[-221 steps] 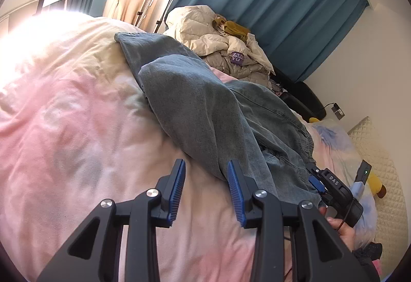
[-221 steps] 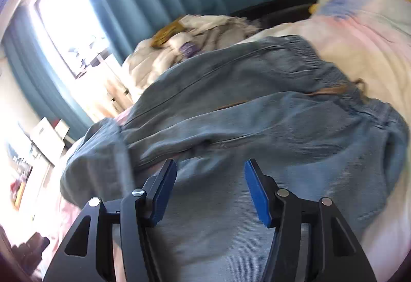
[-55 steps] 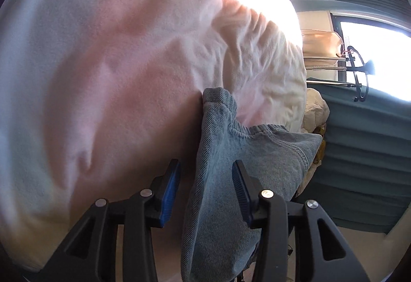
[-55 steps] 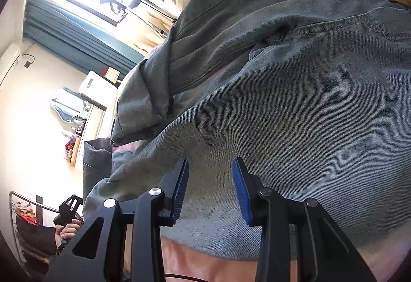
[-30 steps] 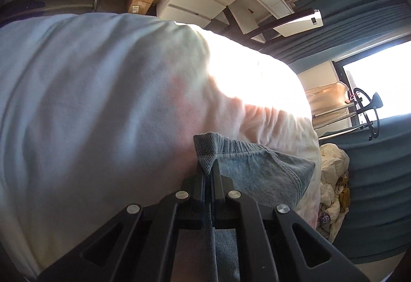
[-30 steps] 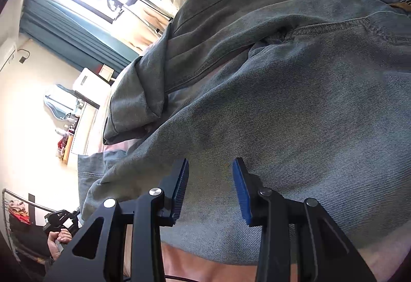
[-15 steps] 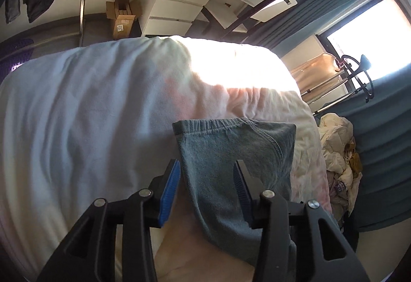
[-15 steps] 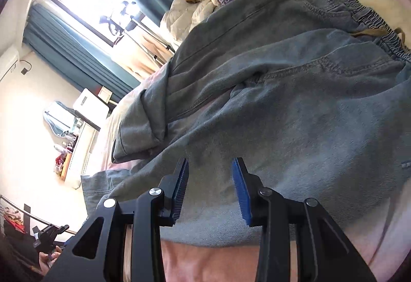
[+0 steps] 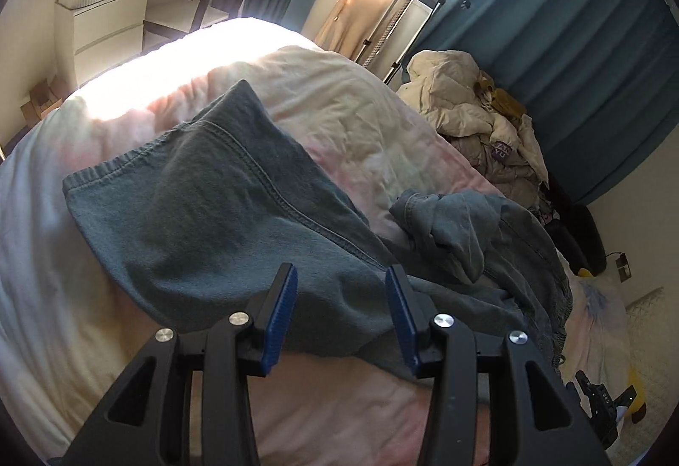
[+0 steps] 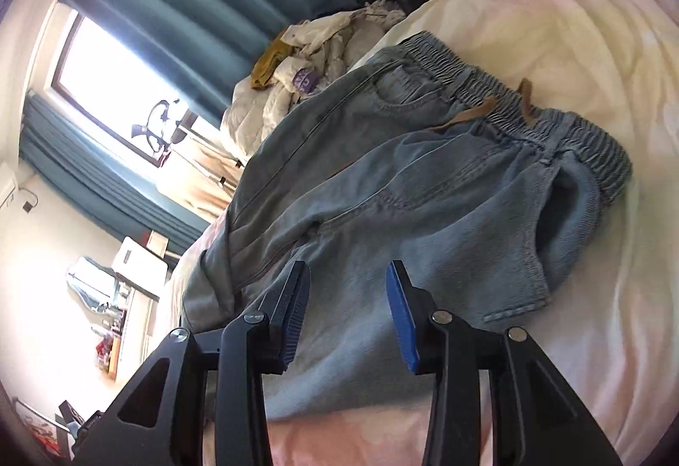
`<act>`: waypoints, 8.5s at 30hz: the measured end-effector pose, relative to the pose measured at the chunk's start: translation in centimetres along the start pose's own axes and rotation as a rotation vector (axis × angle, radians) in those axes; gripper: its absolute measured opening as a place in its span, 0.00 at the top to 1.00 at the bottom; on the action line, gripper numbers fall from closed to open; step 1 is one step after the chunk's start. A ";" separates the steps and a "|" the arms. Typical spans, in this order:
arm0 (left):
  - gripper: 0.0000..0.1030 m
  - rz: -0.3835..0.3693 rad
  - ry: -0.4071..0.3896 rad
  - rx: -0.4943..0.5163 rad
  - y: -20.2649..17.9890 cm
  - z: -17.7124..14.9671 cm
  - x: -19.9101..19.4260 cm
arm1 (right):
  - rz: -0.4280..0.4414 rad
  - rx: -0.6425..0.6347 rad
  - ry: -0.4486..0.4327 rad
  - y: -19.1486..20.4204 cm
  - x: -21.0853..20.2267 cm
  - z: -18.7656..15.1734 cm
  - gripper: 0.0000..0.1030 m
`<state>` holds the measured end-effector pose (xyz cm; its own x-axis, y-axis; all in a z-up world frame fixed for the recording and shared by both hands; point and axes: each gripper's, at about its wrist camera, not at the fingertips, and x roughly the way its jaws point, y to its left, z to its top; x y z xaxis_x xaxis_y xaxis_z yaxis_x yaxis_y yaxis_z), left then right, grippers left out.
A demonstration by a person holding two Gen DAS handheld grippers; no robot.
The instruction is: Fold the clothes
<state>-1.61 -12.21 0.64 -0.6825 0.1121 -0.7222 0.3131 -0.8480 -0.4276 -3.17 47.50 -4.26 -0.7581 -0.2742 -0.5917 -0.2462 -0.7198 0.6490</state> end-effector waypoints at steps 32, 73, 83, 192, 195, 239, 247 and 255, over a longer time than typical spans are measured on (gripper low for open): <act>0.57 -0.103 0.200 0.383 -8.0 -6.0 10.7 | -0.312 0.472 -0.126 -14.2 4.2 3.1 0.78; 0.57 -0.050 0.201 0.374 -7.5 -5.5 11.3 | -0.596 0.171 -0.164 -16.1 -11.4 3.4 0.45; 0.57 -0.042 0.158 0.391 -7.8 -5.3 9.5 | -0.421 -0.097 -0.200 -1.5 -11.8 3.8 0.44; 0.96 0.246 0.002 -0.058 -10.4 20.8 13.8 | -0.108 -0.319 0.206 8.0 12.7 -11.0 0.40; 0.96 0.284 -0.050 -0.155 -7.2 21.8 12.6 | -0.107 -0.315 0.208 8.0 12.6 -11.1 0.40; 0.80 -0.289 0.143 -0.625 9.4 8.2 21.7 | 0.121 -1.043 0.194 23.0 15.5 -14.5 0.40; 0.80 -0.264 0.127 -0.577 8.2 9.3 22.5 | 0.148 -1.475 0.405 30.0 24.4 -16.5 0.43; 0.80 -0.271 0.111 -0.577 9.2 8.5 22.4 | 0.054 -1.509 0.545 29.8 28.9 -16.9 0.58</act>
<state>-19.63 -21.89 -14.86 -0.7244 0.3624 -0.5864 0.4652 -0.3709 -0.8038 -22.21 7.34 -10.05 -0.3689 -0.2650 -0.8909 0.8152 -0.5527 -0.1732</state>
